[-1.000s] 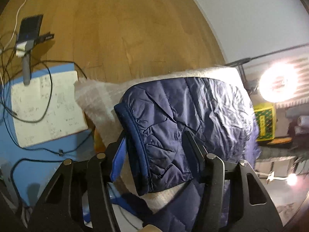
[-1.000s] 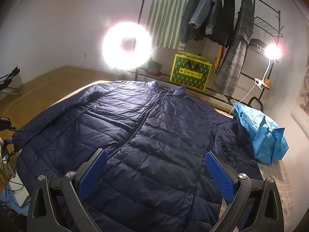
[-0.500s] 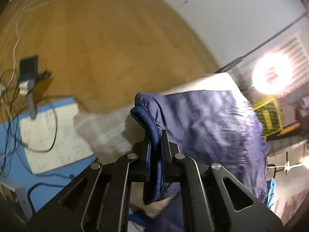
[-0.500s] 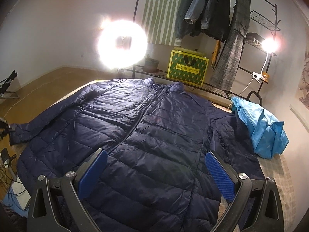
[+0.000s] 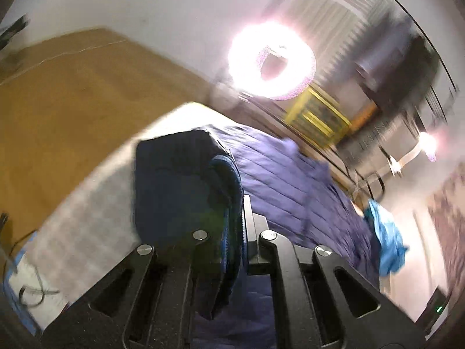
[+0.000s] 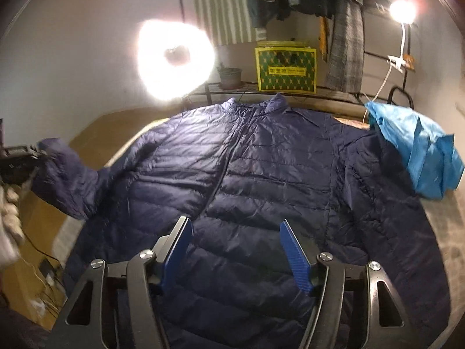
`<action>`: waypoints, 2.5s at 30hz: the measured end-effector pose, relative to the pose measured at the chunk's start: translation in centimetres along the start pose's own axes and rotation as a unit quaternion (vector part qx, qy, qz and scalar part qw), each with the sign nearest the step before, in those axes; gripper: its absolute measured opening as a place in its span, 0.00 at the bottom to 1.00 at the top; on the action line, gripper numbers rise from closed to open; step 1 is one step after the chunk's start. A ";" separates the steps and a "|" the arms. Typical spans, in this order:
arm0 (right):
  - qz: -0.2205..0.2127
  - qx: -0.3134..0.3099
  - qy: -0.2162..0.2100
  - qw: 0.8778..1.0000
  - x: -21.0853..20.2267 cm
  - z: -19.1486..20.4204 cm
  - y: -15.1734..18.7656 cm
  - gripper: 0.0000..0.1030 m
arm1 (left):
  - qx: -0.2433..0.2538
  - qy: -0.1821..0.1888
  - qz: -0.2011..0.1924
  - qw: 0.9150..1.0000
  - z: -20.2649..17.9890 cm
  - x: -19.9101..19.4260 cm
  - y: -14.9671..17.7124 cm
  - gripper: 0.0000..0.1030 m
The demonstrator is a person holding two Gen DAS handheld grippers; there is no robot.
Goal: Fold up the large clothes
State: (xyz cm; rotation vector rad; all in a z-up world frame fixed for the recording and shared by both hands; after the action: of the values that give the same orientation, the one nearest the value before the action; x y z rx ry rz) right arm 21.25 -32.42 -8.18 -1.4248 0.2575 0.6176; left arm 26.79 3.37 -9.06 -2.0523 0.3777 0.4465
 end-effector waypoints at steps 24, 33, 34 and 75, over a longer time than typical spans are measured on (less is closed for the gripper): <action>-0.016 0.105 0.036 0.994 3.7 -7.1 -4.7 0.65 | 0.039 0.104 0.182 0.977 -16.4 9.7 14.1 0.26; 0.072 0.153 -0.046 0.984 8.5 -4.0 -1.2 0.82 | 0.003 0.124 0.142 0.982 -12.4 3.8 7.8 0.32; 0.084 0.158 -0.052 0.983 9.3 -3.4 -0.7 0.82 | 0.000 0.112 0.133 0.985 -11.4 3.5 7.0 0.32; 0.018 0.180 0.081 0.980 23.7 -13.3 -7.5 0.04 | 0.038 -0.098 0.142 0.984 7.2 12.3 7.9 0.32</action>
State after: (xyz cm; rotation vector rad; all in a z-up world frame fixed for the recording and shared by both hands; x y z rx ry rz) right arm 47.31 -39.71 -16.22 -1.1210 0.4993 0.4569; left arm 33.12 4.78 -24.04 -1.8672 0.5624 0.7883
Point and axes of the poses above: each gripper's, at about its wrist camera, not at the fingertips, and x roughly the way its jaws point, z to its left, y to its underside, the point moved 8 cm from there along x, roughly the way its jaws point, and after that the axes turned 12 degrees about -z, right-handed, at the moved point
